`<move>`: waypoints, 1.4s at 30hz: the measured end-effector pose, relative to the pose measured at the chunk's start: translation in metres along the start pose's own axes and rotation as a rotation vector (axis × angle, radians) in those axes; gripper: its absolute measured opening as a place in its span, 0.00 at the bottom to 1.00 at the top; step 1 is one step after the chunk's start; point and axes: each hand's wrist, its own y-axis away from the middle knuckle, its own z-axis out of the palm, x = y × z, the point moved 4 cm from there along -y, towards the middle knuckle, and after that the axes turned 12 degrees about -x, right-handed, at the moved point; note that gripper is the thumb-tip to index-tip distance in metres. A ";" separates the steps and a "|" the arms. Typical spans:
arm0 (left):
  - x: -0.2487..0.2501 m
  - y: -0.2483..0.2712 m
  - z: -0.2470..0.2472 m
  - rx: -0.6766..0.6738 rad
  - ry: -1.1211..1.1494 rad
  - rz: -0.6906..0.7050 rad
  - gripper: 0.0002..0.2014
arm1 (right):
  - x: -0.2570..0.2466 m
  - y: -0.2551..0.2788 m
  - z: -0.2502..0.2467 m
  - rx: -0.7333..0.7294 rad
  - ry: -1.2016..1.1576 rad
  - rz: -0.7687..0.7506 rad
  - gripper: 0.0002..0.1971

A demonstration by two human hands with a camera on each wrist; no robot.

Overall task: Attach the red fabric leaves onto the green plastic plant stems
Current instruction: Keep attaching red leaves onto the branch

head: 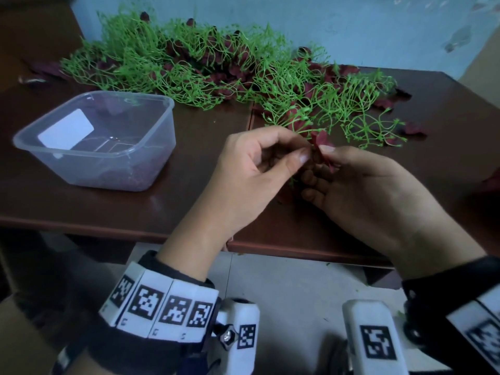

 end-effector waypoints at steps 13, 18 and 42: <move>0.001 0.000 -0.001 0.033 -0.039 0.007 0.05 | -0.001 0.001 0.004 0.028 0.120 -0.011 0.07; 0.001 0.000 -0.001 0.036 -0.031 0.003 0.05 | -0.002 0.001 0.004 0.023 0.130 -0.014 0.09; 0.000 -0.003 0.000 0.007 0.070 0.019 0.07 | -0.002 0.001 0.003 -0.032 0.131 -0.042 0.08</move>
